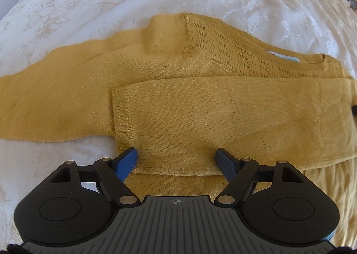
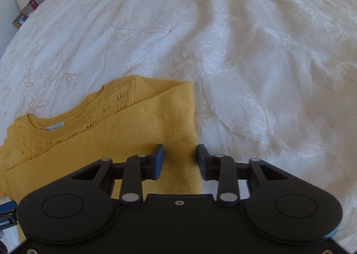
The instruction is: Fold small clothes
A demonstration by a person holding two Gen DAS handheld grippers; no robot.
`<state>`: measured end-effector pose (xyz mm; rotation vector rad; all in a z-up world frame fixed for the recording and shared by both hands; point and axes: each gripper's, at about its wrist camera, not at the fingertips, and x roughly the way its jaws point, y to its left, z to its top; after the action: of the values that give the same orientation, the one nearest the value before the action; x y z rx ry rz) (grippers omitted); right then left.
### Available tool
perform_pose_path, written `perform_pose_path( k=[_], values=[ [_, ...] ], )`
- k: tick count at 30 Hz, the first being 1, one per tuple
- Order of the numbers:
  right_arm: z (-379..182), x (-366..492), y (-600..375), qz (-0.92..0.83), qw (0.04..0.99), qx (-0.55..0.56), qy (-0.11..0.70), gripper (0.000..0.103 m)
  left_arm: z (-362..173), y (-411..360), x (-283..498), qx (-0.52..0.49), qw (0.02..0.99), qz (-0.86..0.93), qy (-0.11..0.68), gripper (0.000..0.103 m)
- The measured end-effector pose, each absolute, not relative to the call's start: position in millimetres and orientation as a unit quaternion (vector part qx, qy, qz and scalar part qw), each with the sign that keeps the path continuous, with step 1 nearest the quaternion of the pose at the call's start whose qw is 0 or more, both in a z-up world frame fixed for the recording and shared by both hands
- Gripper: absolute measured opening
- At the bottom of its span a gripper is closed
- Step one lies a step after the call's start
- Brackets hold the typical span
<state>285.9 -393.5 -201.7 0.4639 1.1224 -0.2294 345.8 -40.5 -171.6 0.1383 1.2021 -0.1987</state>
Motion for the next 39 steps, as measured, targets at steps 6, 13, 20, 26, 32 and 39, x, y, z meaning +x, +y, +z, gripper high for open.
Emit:
perform_pose_path(
  k=[6, 13, 20, 26, 32, 39],
  values=[
    [-191, 274, -400, -0.149, 0.819, 0.179, 0.524, 0.008, -159, -48, 341, 0.046, 0.832, -0.139, 0.535, 0.077],
    [-207, 275, -412, -0.161, 0.802, 0.213, 0.534, 0.017, -186, -64, 347, 0.081, 0.817, -0.153, 0.551, 0.092],
    [-173, 262, -388, -0.142, 0.843, 0.178, 0.487, 0.057, -191, -64, 343, 0.082, 0.822, -0.161, 0.54, 0.103],
    [-179, 247, -365, -0.122, 0.836, 0.157, 0.511, 0.068, -190, -62, 337, 0.083, 0.826, -0.166, 0.532, 0.103],
    [-207, 230, -379, -0.17, 0.798, 0.17, 0.553, 0.069, -183, -54, 334, 0.078, 0.815, -0.174, 0.547, 0.102],
    [-147, 205, -367, -0.15, 0.843, 0.183, 0.483, 0.081, -139, -6, 299, 0.026, 0.846, -0.144, 0.513, 0.101]
  ],
)
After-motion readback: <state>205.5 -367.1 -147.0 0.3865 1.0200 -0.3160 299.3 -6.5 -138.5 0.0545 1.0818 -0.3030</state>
